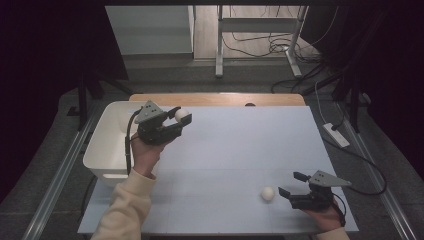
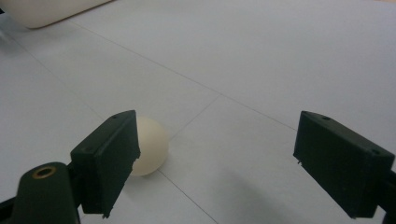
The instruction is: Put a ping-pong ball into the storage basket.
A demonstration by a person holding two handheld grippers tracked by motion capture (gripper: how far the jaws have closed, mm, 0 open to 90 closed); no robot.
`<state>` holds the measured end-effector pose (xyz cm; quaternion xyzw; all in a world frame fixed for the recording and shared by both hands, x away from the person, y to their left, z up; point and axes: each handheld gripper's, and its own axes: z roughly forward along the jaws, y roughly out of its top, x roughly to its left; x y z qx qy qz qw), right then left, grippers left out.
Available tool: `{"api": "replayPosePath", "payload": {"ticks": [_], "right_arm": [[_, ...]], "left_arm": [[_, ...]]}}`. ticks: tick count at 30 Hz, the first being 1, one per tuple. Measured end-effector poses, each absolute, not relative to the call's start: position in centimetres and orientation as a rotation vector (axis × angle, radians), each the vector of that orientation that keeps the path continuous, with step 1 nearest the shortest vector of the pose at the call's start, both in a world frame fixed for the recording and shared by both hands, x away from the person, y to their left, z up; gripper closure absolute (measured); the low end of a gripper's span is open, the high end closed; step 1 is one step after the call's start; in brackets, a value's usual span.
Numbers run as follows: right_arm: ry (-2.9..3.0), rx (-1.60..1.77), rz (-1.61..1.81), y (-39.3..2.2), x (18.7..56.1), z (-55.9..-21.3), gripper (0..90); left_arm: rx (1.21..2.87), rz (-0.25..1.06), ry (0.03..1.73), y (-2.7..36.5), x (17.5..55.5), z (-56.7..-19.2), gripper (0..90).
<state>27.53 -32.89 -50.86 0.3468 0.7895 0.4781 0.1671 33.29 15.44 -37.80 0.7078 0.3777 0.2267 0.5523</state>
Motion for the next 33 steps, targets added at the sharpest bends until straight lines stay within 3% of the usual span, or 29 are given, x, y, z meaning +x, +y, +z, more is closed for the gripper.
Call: {"api": "replayPosePath", "payload": {"ticks": [33], "right_arm": [[2.247, 0.983, 1.361, -32.8, 27.5, -50.8, 14.4]], "left_arm": [[1.642, 0.593, 0.983, 18.7, 33.6, -38.1, 50.5]]}}
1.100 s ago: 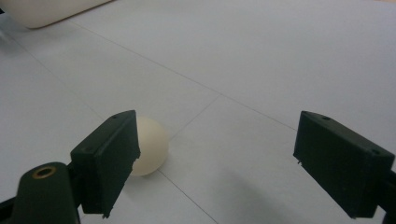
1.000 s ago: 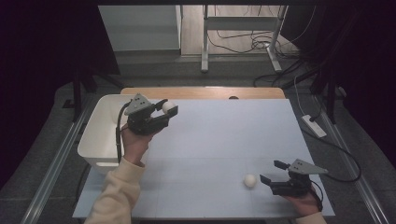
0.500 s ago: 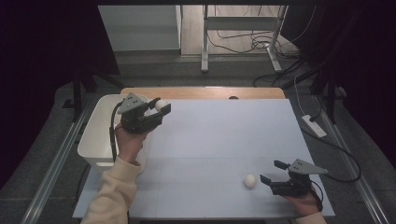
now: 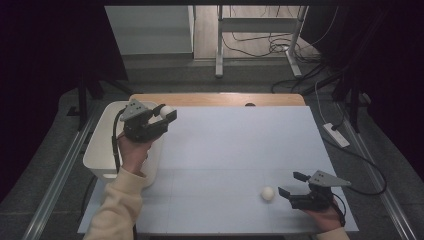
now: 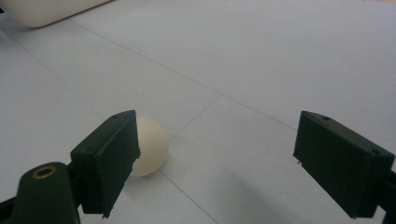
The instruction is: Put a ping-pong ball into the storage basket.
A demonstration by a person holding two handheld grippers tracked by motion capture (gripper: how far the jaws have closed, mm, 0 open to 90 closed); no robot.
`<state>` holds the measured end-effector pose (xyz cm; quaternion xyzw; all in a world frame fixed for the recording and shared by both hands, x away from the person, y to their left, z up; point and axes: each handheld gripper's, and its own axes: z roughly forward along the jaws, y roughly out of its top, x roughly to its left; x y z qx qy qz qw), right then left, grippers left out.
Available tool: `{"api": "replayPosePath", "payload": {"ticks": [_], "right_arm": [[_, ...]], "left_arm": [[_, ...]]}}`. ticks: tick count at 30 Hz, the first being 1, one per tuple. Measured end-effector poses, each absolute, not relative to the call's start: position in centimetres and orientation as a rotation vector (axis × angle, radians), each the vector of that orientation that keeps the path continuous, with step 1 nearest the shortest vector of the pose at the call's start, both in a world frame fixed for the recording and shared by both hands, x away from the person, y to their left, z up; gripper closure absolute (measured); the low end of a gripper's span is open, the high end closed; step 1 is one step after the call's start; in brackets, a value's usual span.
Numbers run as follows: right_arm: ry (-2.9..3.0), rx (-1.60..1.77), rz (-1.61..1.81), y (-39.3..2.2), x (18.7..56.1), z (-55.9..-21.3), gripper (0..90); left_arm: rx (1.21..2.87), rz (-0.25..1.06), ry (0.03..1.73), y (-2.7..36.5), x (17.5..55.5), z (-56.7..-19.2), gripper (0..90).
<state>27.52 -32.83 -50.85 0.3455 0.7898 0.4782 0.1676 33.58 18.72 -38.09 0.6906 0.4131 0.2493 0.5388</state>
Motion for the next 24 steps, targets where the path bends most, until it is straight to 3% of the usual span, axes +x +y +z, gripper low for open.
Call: {"api": "replayPosePath", "payload": {"ticks": [24], "right_arm": [[2.249, 0.981, 1.357, -32.8, 27.6, -50.9, 14.3]], "left_arm": [[1.630, 0.612, 1.034, 20.5, 33.8, -38.4, 50.5]]}}
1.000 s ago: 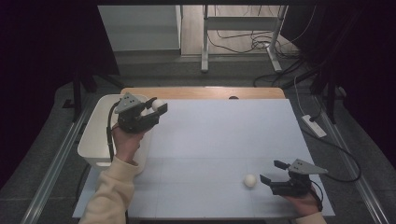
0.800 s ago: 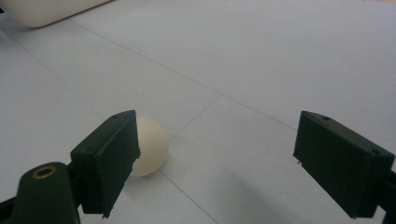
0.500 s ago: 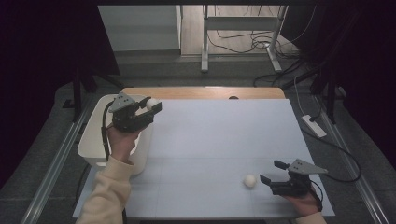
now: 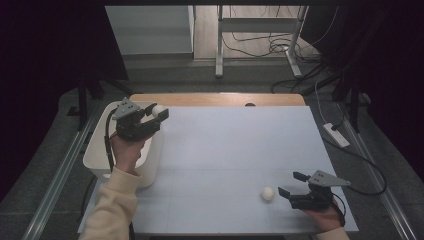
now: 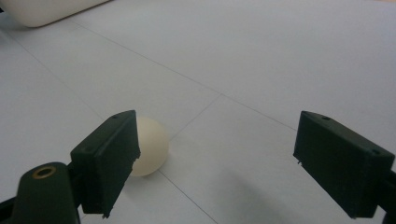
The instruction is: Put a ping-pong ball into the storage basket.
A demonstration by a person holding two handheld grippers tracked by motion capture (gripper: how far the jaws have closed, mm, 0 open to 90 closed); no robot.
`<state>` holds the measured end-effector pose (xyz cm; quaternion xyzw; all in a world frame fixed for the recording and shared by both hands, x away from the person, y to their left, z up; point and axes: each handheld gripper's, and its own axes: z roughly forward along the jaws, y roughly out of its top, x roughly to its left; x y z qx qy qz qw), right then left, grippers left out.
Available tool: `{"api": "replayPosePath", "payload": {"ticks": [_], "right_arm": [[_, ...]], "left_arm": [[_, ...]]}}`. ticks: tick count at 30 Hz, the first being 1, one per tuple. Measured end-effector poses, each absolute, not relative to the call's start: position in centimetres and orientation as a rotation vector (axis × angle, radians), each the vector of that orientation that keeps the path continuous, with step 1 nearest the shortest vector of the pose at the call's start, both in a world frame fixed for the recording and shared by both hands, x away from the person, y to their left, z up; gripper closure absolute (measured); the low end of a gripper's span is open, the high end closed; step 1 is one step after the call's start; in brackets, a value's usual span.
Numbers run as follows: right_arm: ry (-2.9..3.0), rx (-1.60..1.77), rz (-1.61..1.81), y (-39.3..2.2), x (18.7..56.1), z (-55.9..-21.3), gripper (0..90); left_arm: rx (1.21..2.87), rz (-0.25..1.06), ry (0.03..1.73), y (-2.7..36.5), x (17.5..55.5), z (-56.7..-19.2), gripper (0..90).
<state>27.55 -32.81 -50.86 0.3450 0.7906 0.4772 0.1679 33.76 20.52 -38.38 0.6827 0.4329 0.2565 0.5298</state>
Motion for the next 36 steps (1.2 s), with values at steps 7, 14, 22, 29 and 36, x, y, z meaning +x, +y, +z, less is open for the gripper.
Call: {"api": "replayPosePath", "payload": {"ticks": [7, 14, 22, 29, 36], "right_arm": [[2.249, 0.979, 1.353, -32.8, 27.6, -50.9, 14.3], [2.249, 0.979, 1.352, -32.8, 27.6, -50.9, 14.3], [2.252, 0.977, 1.353, -32.8, 27.6, -50.9, 14.4], [2.253, 0.976, 1.354, -32.7, 27.6, -50.9, 14.3], [2.252, 0.975, 1.354, -32.7, 27.6, -50.9, 14.4]], "left_arm": [[1.624, 0.622, 1.052, 20.9, 33.9, -38.5, 50.5], [1.620, 0.631, 1.073, 21.4, 34.1, -38.6, 50.5], [1.615, 0.647, 1.113, 22.4, 34.4, -38.9, 50.5], [1.611, 0.653, 1.144, 23.2, 34.8, -39.1, 50.5], [1.614, 0.661, 1.169, 23.8, 35.1, -39.4, 50.5]]}}
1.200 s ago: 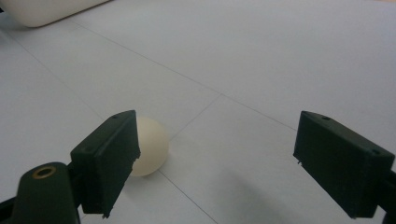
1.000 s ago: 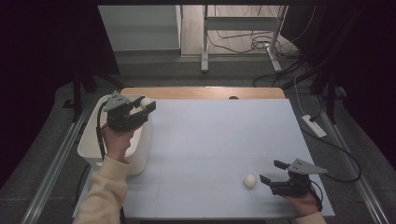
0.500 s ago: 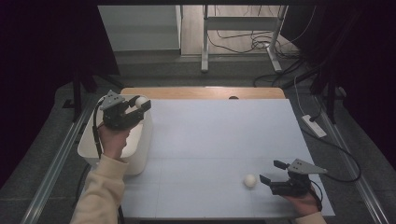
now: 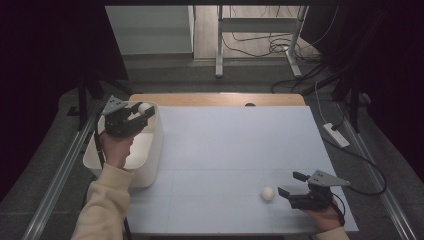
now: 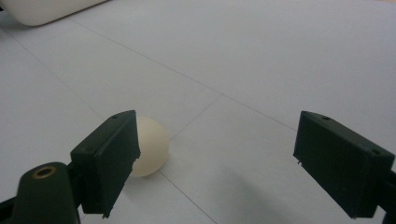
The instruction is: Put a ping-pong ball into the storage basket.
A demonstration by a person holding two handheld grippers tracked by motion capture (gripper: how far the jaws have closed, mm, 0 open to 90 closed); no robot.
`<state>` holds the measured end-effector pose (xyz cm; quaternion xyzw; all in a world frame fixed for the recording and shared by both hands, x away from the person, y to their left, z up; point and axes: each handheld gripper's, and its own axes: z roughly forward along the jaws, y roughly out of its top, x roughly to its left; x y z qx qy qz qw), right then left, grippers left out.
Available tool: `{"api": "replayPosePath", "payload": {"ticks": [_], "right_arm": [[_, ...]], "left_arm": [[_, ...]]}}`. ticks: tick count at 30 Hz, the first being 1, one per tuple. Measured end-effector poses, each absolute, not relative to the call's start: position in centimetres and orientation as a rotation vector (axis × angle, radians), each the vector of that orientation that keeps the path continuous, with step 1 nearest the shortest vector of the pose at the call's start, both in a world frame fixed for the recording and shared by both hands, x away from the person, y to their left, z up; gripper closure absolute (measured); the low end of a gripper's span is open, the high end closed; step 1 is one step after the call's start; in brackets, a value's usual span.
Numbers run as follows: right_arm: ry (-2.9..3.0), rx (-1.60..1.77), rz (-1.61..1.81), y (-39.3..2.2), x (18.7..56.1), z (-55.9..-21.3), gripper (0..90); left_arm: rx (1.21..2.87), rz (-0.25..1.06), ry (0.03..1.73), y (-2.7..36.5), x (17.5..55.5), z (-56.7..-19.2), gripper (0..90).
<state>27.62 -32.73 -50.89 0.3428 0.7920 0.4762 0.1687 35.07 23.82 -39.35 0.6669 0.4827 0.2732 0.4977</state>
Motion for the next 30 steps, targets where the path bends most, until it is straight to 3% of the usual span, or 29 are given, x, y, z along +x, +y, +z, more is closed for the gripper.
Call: {"api": "replayPosePath", "payload": {"ticks": [30], "right_arm": [[2.254, 0.975, 1.352, -32.7, 27.7, -50.9, 14.3]], "left_arm": [[1.610, 0.689, 1.273, 27.1, 36.3, -39.7, 50.4]]}}
